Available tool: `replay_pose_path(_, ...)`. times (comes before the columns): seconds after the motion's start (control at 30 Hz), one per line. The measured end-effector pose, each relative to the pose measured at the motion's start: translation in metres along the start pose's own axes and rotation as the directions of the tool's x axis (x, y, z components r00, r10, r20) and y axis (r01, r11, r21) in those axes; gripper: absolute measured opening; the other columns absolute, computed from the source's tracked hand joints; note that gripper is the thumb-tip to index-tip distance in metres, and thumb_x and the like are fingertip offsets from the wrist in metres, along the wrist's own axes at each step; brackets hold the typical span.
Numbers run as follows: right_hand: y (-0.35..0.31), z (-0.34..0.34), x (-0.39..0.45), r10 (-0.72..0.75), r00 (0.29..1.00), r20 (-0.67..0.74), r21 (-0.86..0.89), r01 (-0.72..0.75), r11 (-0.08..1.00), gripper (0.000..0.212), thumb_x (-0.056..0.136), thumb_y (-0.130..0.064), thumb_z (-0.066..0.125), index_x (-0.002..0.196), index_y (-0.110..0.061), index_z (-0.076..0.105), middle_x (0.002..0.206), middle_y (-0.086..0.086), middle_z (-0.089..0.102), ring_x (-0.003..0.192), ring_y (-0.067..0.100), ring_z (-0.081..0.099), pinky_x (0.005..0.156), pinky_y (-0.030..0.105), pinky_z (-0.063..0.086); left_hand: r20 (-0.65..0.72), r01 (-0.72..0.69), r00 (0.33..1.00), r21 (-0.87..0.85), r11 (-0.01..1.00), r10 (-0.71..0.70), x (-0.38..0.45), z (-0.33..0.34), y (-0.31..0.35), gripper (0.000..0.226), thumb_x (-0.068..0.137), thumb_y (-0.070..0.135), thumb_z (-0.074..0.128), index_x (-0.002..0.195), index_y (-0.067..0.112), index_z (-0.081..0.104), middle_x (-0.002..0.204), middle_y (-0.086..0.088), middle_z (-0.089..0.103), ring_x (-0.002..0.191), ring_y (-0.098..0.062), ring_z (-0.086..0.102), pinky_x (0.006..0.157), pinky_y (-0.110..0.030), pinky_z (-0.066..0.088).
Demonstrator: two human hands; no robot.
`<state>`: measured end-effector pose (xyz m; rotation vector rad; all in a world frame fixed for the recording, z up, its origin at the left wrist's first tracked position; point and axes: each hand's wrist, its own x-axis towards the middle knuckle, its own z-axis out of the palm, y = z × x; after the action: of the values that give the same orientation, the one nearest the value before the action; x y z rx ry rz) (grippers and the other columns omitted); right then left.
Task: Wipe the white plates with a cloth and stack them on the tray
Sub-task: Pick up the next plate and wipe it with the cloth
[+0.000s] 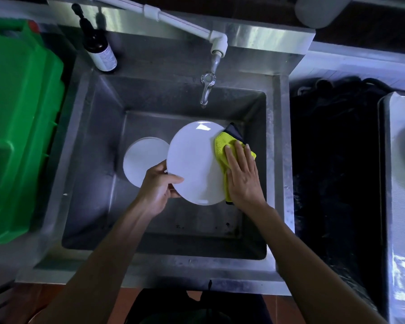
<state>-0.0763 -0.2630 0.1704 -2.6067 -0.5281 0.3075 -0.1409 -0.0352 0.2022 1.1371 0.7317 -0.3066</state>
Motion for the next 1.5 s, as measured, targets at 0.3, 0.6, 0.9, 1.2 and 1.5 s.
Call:
replay_pose_path(0.3,-0.013,-0.01,0.033,-0.137,0.989,-0.052,-0.03,0.136,0.99,0.058,0.103,-0.017,0.033,0.16,-0.019,0.02,0.168,0.005,0.006,0.155,0.033,-0.005,0.124,0.057,0.006,0.073,0.006,0.997,0.127,0.992,-0.016,0.012,-0.006,0.014,0.043,0.063,0.001,0.065,0.103,0.014,0.075,0.103,-0.011,0.076,0.084,-0.029,0.074,0.06,-0.037,0.057)
replay_pose_path(0.6,-0.04,-0.006,0.039,-0.383,0.921,-0.069,0.027,0.385,0.922,0.064,0.101,-0.002,0.046,0.159,-0.015,0.022,0.168,0.007,0.011,0.155,0.034,-0.003,0.12,0.062,0.011,0.172,-0.013,0.985,0.135,0.991,-0.01,0.016,0.001,0.022,0.041,0.066,-0.003,0.064,0.103,0.012,0.074,0.095,-0.01,0.075,0.082,-0.027,0.074,0.06,-0.034,0.057)
replay_pose_path(0.9,-0.061,0.002,-0.002,-0.486,0.874,0.008,0.084,0.484,0.871,0.055,0.106,-0.025,0.046,0.157,-0.013,0.028,0.166,0.008,0.018,0.155,0.032,0.005,0.123,0.058,0.014,0.184,-0.069,0.981,0.07,0.995,0.055,0.011,0.001,0.014,0.041,0.067,-0.013,0.053,0.101,0.001,0.071,0.085,-0.015,0.069,0.084,-0.029,0.071,0.062,-0.035,0.057)
replay_pose_path(1.2,-0.046,0.003,0.032,-0.441,0.897,-0.028,-0.019,0.441,0.897,0.085,0.091,-0.006,0.064,0.16,-0.024,0.018,0.168,0.004,0.012,0.155,0.031,0.001,0.12,0.057,0.019,0.207,-0.008,0.978,0.122,0.993,-0.018,0.002,0.002,0.004,0.043,0.069,-0.004,0.064,0.108,0.011,0.072,0.101,-0.015,0.074,0.094,-0.033,0.073,0.068,-0.037,0.057)
replay_pose_path(1.5,-0.021,-0.008,0.061,-0.083,0.99,-0.118,0.004,0.084,0.996,0.052,0.109,-0.025,0.028,0.16,-0.024,0.016,0.167,0.005,0.013,0.155,0.03,0.005,0.124,0.052,0.008,0.053,-0.053,0.997,0.065,0.996,0.049,0.001,0.007,0.003,0.05,0.065,-0.001,0.063,0.112,0.012,0.073,0.108,-0.013,0.075,0.094,-0.031,0.073,0.066,-0.036,0.057)
